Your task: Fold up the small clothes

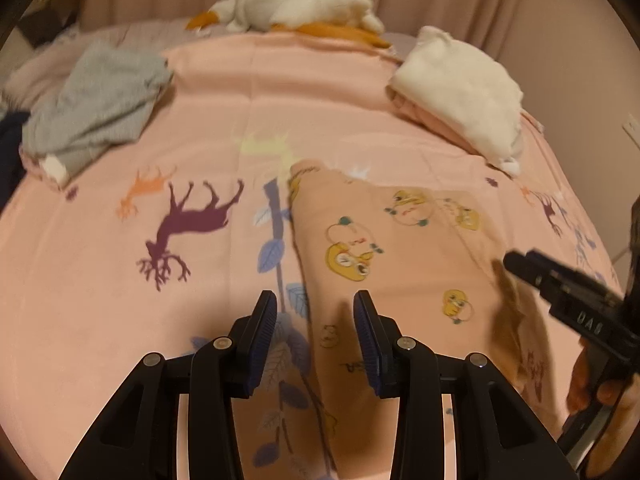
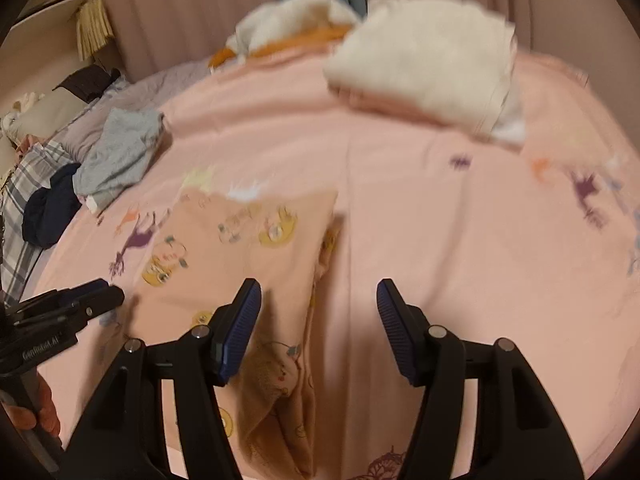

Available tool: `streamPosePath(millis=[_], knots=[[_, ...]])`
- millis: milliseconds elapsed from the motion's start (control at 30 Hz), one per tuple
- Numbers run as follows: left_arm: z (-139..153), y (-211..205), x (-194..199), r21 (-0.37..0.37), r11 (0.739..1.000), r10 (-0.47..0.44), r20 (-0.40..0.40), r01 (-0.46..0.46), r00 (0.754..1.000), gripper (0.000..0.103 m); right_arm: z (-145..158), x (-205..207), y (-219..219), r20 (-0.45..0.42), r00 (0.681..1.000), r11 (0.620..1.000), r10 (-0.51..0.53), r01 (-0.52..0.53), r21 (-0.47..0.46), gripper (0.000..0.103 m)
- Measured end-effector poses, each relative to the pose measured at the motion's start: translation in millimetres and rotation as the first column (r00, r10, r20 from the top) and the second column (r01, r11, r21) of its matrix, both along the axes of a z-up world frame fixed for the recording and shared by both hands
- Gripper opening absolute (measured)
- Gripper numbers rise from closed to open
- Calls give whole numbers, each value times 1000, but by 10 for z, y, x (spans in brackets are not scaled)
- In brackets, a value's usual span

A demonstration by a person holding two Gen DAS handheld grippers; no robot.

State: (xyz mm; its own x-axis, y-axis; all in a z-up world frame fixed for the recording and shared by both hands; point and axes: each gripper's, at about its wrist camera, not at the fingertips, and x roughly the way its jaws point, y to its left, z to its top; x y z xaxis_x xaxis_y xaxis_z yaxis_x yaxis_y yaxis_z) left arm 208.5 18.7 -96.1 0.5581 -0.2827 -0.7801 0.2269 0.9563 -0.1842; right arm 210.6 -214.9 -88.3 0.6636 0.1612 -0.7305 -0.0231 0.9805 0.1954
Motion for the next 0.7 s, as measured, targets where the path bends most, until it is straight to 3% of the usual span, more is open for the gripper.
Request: streamPosePath(millis=[100, 167, 233, 367, 700], knots=[[16, -97, -90, 23, 999, -34, 22, 33, 999, 37, 88, -99, 41, 40, 997, 996, 69, -71, 46, 43], [-24, -158, -117, 31, 999, -44, 21, 44, 999, 37, 47, -112, 130, 24, 992, 991, 121, -122, 48, 25], [-121, -212, -127, 36, 998, -57, -7, 58, 998, 37, -73, -119, 227, -17, 987, 987, 162, -162, 22, 20], [-309, -270, -105, 58, 996, -59, -55, 62, 997, 37, -315, -23, 274, -104, 983, 989, 149, -150, -3, 18], [-354, -217, -310, 65, 995, -76, -71, 81, 995, 37, -207, -363, 321, -69, 973, 975, 219, -216, 43, 22]])
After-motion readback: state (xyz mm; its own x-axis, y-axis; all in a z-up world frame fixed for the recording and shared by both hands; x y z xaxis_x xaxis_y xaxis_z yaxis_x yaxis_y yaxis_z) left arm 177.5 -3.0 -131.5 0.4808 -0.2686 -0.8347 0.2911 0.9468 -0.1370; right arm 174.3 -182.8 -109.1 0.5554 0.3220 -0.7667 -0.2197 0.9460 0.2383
